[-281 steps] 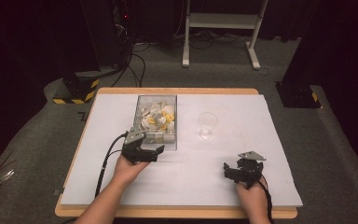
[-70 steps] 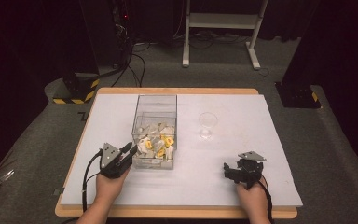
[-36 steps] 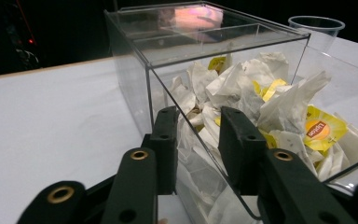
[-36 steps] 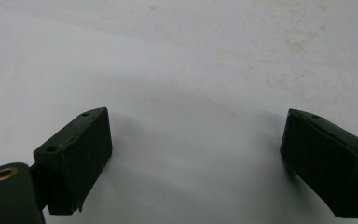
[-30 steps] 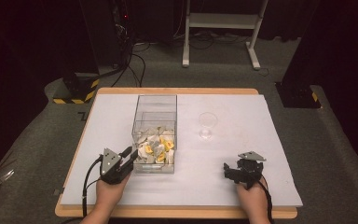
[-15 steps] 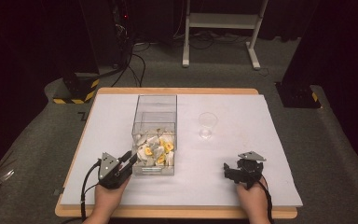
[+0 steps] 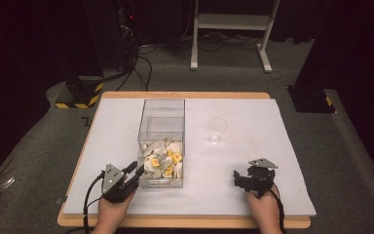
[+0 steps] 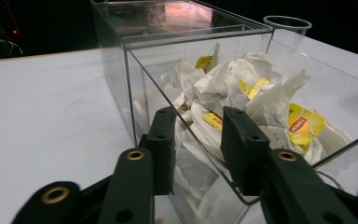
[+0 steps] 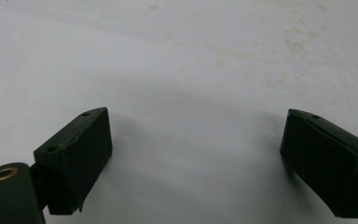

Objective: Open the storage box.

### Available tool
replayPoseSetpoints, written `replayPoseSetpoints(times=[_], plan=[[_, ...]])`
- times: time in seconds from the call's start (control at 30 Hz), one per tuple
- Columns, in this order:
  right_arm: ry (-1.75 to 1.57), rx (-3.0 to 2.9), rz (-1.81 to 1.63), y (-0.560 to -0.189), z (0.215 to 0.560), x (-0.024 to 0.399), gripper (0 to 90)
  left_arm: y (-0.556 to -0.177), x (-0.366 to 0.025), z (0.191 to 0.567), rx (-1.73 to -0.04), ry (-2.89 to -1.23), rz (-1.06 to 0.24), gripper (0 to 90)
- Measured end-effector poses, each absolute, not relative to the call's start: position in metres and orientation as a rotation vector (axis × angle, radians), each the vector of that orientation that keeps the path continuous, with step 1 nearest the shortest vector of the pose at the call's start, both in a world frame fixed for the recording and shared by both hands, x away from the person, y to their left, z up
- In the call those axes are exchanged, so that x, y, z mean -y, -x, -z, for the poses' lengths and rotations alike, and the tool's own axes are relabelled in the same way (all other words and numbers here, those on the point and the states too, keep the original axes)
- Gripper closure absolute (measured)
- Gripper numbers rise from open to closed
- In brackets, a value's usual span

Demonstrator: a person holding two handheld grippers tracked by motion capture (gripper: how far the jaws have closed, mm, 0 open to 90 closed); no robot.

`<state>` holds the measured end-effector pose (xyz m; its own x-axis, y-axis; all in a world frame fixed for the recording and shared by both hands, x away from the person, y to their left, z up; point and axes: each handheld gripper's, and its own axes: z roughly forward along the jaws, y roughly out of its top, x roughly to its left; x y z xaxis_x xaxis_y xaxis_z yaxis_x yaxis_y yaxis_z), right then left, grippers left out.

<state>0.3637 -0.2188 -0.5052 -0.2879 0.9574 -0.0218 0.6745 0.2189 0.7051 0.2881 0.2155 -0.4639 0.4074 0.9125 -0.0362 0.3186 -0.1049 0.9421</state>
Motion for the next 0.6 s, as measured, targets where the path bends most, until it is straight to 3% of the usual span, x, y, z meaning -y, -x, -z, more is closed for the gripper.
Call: replayPoseSetpoints(times=[0.2, 0.3, 0.6], plan=[[-1.503, -2.041, -0.823, -0.364, 0.505, 0.219, 8.9, -0.291, -0.223, 0.451, -1.082, -1.643, -0.741, 55.1], [-1.504, -2.042, -0.823, -0.364, 0.505, 0.219, 8.9, -0.294, -0.228, 0.443, -1.063, -1.680, -0.715, 42.7], [-1.503, -2.041, -0.823, -0.364, 0.505, 0.219, 8.9, -0.307, -0.265, 0.448, -1.093, -1.715, -0.738, 34.0]])
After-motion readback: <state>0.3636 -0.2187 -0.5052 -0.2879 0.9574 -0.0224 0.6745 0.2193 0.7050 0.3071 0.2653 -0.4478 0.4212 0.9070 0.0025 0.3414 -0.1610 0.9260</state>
